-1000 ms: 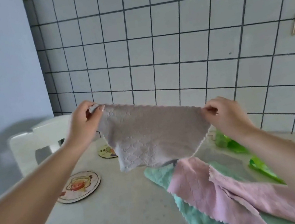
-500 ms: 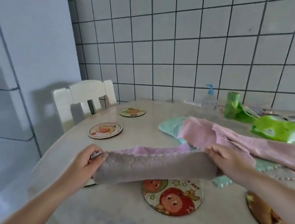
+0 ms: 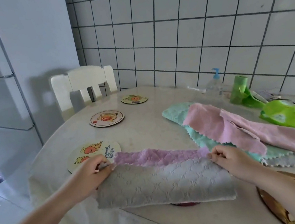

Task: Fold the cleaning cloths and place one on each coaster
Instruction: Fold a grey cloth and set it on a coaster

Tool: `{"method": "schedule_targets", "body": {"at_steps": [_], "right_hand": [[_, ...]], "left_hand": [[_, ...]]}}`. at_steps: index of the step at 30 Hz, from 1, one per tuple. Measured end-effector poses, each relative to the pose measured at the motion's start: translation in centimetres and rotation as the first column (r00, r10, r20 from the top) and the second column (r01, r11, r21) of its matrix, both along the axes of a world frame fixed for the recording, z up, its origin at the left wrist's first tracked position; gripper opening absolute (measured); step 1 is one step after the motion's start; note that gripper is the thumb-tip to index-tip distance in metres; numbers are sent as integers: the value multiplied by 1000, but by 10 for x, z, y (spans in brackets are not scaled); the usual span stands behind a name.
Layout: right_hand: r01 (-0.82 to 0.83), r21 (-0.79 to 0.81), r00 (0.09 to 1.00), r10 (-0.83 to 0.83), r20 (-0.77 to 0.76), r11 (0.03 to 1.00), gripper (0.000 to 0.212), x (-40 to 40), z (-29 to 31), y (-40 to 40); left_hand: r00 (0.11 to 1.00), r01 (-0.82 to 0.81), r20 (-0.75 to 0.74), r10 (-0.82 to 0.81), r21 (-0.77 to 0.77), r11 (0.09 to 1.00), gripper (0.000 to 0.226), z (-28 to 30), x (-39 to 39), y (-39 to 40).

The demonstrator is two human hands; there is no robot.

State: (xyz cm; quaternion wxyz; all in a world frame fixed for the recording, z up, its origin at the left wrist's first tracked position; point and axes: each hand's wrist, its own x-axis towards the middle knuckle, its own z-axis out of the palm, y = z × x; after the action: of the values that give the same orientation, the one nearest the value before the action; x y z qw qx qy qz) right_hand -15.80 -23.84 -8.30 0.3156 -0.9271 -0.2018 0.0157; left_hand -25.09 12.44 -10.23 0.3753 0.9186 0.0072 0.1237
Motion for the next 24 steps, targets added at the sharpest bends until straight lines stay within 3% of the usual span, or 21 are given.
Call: {"method": "schedule_targets", "body": {"at_steps": [6, 15, 24], "right_hand": [[64, -93, 994, -55, 97, 994, 19, 32, -6, 6], [98, -95, 988, -85, 127, 991, 19, 49, -13, 12], [150, -120, 979, -130, 159, 981, 22, 55, -16, 17]], "left_hand": [[998, -41, 54, 33, 154, 987, 17, -2, 42, 10], [996, -87, 48, 81, 140, 986, 19, -9, 67, 15], [992, -123, 39, 117, 233, 965, 18, -1, 75, 3]]}}
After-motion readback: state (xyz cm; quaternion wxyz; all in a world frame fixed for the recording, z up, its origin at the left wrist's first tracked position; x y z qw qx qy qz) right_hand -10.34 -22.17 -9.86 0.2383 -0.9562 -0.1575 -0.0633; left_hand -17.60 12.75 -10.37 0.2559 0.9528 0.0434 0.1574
